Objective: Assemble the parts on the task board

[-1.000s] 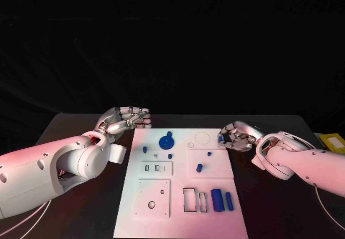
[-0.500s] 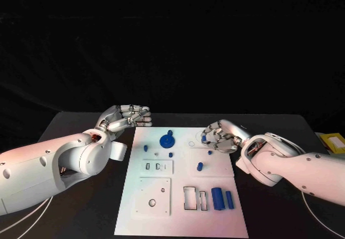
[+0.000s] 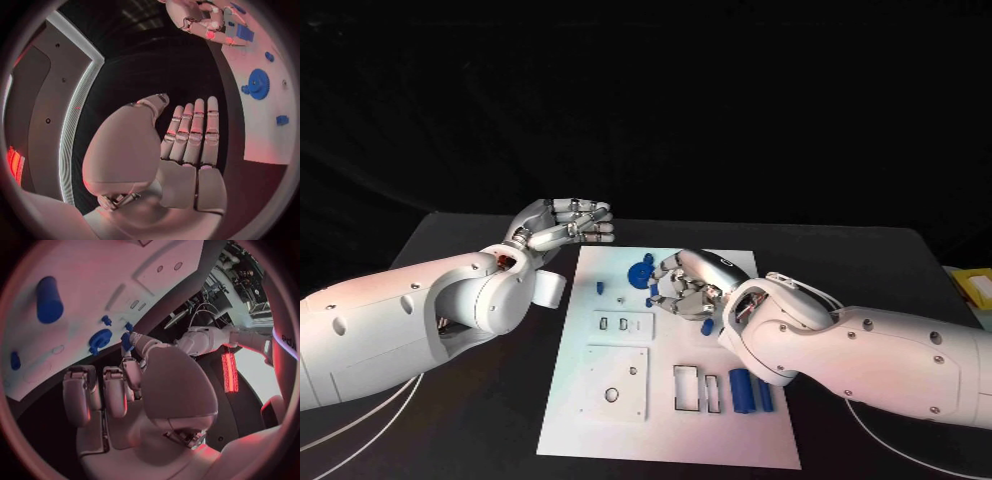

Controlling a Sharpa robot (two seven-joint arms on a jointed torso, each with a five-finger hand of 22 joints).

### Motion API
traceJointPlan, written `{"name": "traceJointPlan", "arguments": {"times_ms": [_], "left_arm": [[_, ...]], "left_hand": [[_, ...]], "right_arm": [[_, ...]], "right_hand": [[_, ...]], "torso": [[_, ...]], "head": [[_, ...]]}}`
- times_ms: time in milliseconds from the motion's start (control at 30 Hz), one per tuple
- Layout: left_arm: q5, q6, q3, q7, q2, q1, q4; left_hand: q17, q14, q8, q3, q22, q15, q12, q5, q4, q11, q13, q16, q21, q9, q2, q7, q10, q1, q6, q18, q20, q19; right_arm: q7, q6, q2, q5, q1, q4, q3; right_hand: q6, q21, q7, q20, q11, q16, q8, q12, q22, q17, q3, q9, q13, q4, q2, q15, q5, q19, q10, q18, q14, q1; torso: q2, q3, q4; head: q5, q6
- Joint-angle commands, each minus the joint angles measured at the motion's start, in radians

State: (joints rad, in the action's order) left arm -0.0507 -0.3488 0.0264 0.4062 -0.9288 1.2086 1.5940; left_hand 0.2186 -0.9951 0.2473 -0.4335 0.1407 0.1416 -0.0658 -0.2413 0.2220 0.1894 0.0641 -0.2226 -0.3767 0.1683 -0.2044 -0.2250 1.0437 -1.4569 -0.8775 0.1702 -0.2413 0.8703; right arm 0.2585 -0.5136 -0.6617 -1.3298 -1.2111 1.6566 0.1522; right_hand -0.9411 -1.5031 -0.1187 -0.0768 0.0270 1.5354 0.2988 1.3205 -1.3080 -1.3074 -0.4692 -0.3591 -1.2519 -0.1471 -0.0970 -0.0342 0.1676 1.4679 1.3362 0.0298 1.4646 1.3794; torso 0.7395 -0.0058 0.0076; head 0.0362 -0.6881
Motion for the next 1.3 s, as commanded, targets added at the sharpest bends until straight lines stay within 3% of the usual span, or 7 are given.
{"name": "traceJointPlan", "arguments": {"times_ms": [33,233,533,800,1300], "left_arm": [[0.002,0.014,-0.001,0.007,0.004,0.001,0.001],[0.002,0.015,-0.001,0.006,0.007,0.001,0.000],[0.002,0.016,-0.001,0.005,0.008,0.001,0.000],[0.002,0.018,-0.001,0.005,0.008,0.001,0.000],[0.002,0.018,-0.001,0.004,0.006,0.001,-0.001]], "left_hand": [[0.001,0.008,-0.004,-0.001,-0.001,0.000,0.002,0.004,-0.006,-0.002,0.000,0.006,-0.005,0.001,0.001,-0.020,-0.006,0.005,0.006,0.011,-0.002,-0.006],[0.001,0.008,-0.004,-0.001,-0.001,0.000,0.002,0.004,-0.006,-0.002,0.000,0.006,-0.005,0.001,0.001,-0.020,-0.006,0.005,0.006,0.011,-0.002,-0.006],[0.002,0.008,-0.004,-0.001,-0.002,0.000,0.001,0.005,-0.007,-0.002,0.001,0.007,-0.005,0.002,0.000,-0.019,-0.006,0.009,0.007,0.011,-0.003,-0.007],[0.002,0.008,-0.004,-0.001,-0.002,0.001,0.001,0.005,-0.007,-0.002,0.001,0.008,-0.005,0.002,0.000,-0.019,-0.006,0.010,0.007,0.011,-0.003,-0.007],[0.002,0.008,-0.004,-0.001,-0.002,0.001,0.001,0.005,-0.007,-0.002,0.001,0.008,-0.005,0.002,0.000,-0.019,-0.006,0.010,0.007,0.011,-0.003,-0.007]], "right_arm": [[0.065,0.020,0.028,-0.079,0.013,-0.010,0.002],[0.081,0.028,0.068,-0.103,0.031,-0.027,0.004],[0.105,0.049,0.107,-0.131,0.056,-0.049,0.006],[0.119,0.070,0.116,-0.156,0.063,-0.059,0.007],[0.130,0.092,0.119,-0.168,0.067,-0.070,0.008]], "right_hand": [[-0.007,0.004,0.006,0.002,0.006,0.000,0.033,-0.006,-0.192,-0.156,-0.006,-0.043,0.002,0.001,0.000,0.000,0.004,0.040,-0.002,-0.006,0.083,-0.009],[-0.006,0.004,0.005,0.001,0.008,-0.001,0.034,-0.006,-0.192,-0.155,-0.005,-0.044,0.001,0.001,-0.005,0.002,0.002,0.040,-0.002,-0.006,0.083,-0.017],[-0.004,0.003,0.003,-0.001,0.009,0.000,0.034,-0.005,-0.193,-0.157,-0.002,-0.044,-0.001,-0.001,-0.014,0.003,-0.001,0.041,0.001,-0.006,0.083,-0.030],[-0.004,0.003,0.003,-0.002,0.010,0.000,0.035,-0.004,-0.194,-0.157,0.000,-0.045,-0.003,-0.001,-0.022,0.004,-0.005,0.042,0.002,-0.006,0.084,-0.037],[-0.003,0.005,0.001,-0.003,0.011,-0.001,0.035,-0.007,-0.192,-0.156,0.004,-0.045,0.000,-0.001,-0.034,0.005,-0.011,0.040,-0.001,-0.006,0.083,-0.048]], "torso": [[-0.002,-0.0016,-0.0002],[0.000,-0.0007,0.0028],[0.000,0.0001,0.0015],[-0.001,0.0006,0.0027],[0.000,-0.0002,0.0016]], "head": [[0.005,-0.002],[0.006,-0.002],[0.009,-0.009],[0.010,-0.017],[0.011,-0.019]]}}
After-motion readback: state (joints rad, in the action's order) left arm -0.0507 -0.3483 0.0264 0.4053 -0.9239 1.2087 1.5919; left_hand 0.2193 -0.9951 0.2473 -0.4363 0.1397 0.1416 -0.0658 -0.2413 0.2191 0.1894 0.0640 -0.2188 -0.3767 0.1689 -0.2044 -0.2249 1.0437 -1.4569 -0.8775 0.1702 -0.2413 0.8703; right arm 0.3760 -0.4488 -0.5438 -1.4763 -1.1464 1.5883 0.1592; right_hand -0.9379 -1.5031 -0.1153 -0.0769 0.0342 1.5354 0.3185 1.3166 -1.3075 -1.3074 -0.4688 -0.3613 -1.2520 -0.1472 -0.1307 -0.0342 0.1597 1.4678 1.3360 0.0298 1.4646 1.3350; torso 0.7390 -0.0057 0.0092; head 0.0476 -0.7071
